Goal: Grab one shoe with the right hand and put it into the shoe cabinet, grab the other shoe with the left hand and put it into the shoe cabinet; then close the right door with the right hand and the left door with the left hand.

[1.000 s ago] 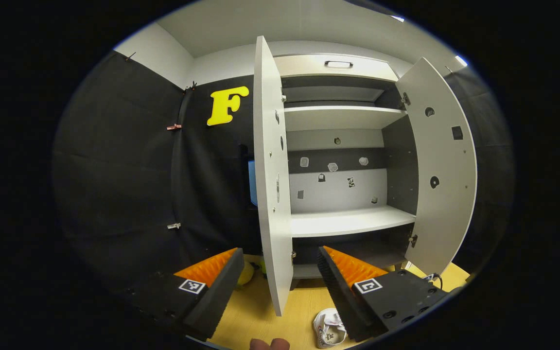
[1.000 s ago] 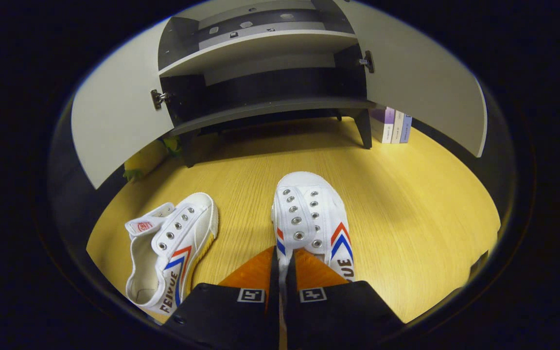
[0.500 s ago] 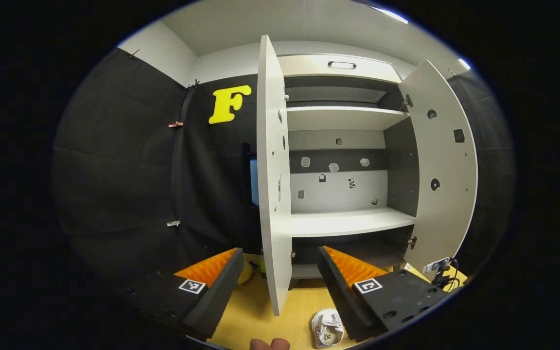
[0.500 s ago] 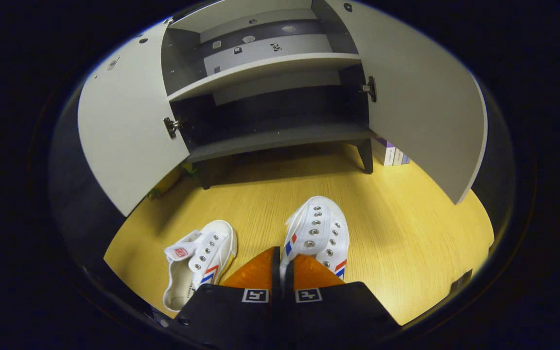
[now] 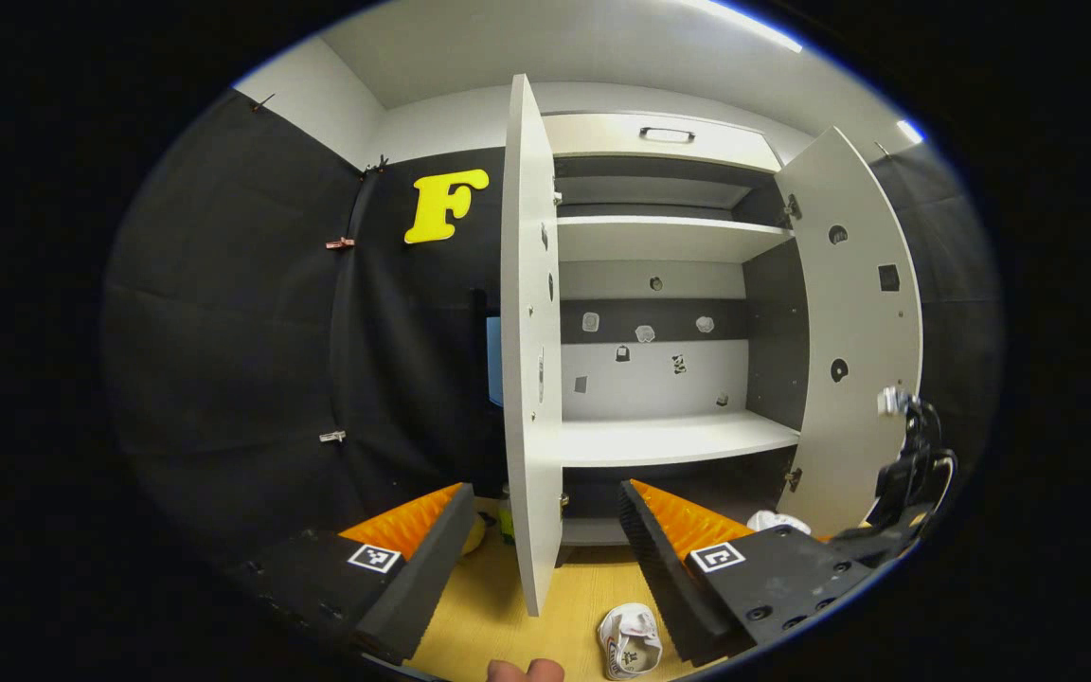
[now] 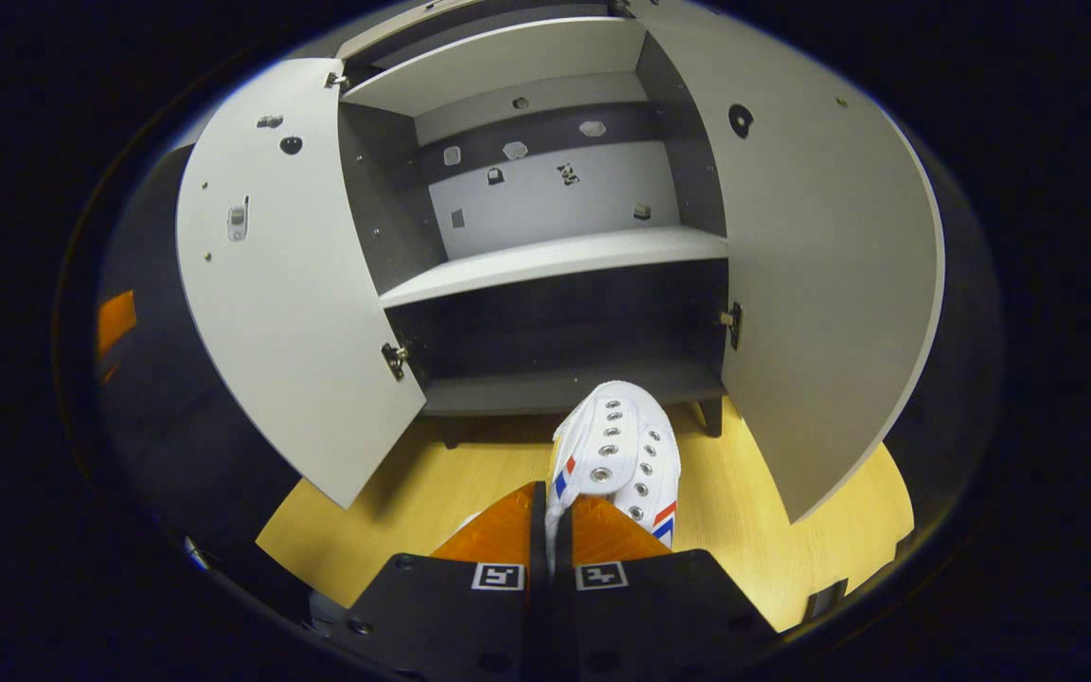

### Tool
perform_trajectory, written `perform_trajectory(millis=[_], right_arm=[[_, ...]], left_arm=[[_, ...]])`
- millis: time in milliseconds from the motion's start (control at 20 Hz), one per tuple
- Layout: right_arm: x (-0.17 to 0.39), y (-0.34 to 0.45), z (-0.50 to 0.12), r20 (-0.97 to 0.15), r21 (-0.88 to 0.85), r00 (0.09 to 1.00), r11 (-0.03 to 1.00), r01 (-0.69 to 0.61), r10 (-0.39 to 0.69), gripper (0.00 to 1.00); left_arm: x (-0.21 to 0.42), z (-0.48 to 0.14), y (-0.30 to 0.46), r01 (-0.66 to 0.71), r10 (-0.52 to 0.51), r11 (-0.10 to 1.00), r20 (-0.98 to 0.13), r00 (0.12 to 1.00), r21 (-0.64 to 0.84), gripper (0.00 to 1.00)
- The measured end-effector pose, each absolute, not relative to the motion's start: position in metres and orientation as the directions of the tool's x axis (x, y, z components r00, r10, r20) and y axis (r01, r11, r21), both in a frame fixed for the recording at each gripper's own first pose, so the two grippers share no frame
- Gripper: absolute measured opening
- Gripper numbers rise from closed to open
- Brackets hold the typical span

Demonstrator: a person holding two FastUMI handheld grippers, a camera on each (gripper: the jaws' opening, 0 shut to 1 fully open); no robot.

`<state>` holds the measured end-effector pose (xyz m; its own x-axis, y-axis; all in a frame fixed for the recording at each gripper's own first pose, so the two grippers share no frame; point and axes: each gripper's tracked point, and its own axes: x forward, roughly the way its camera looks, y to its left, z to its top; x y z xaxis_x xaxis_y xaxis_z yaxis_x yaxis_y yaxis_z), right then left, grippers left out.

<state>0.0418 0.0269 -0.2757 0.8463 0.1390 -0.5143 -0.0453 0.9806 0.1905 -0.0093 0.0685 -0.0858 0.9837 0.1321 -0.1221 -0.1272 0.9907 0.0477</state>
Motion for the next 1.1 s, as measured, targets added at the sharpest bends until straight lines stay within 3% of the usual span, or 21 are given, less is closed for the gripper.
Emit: perform_trajectory(millis=[500, 1100], right_arm=[[0.174, 0.034, -0.140, -0.379, 0.150, 0.915, 0.985, -0.089, 0.141, 0.05], [0.349, 0.004, -0.169, -0.434, -0.048, 0.899, 0.995, -0.089, 0.059, 0.05]], left_arm=[[-0.002, -0.078, 0.044, -0.074, 0.075, 0.997, -0.109, 0.991, 0.013, 0.95], [0.018, -0.086, 0.044, -0.100, 0.099, 0.995, -0.115, 0.988, 0.002, 0.95]])
